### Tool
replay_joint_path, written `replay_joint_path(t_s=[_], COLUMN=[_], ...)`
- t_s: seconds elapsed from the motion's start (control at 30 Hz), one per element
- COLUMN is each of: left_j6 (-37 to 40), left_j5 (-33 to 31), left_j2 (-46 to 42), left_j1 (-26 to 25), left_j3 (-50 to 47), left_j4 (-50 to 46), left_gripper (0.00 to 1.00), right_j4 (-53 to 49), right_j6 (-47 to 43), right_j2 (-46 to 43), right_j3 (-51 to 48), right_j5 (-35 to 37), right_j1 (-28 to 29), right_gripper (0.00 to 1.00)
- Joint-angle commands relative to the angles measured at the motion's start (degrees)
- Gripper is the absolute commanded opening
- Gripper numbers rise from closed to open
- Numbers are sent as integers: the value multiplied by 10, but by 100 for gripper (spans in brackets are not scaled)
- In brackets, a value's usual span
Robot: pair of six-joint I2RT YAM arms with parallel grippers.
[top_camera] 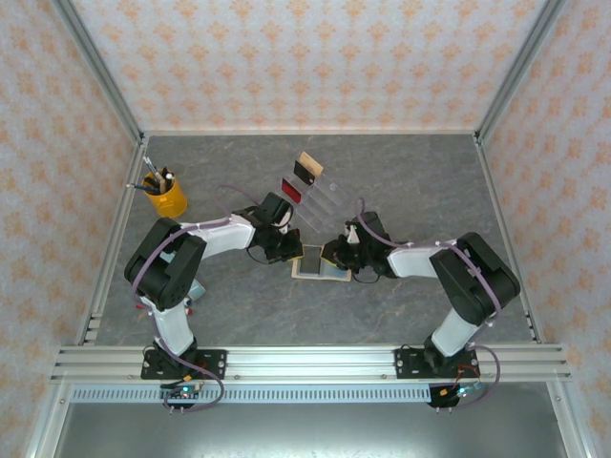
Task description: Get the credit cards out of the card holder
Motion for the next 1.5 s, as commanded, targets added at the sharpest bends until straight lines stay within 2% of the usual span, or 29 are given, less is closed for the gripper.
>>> replay_joint_path(t_s=[0.0,0.37,0.7,0.8,0.9,1.0,1.3,1.47], left_j6=[5,0,1,5,7,7,5,5], left_j5=[-32,-17,-17,-23,-31,-32,-28,-27], left_j2=[28,39,41,39,36,37,41,41], left_j1=[-4,-4,-5,-4,-4,-4,-4,-4], left_j3=[-25,-34,-39,-38,-34,-32,-34,-35], left_j4=[-43,-26,-24,-30,-37,-38,-34,-33], left_gripper=[0,0,0,0,0,0,0,0], right_j4=[-5,13,54,3,-80,-110,-77,-11], right_j6=[-7,-12,-14,-39,-67,-79,-67,-48], right_j2=[14,45,47,29,9,3,32,30], right_j3=[14,29,24,29,40,45,54,38], right_j5=[-13,-31,-40,-5,61,86,46,9], right_j1=[-2,7,10,12,16,18,25,26], right_gripper=[17,14,18,19,19,22,24,18])
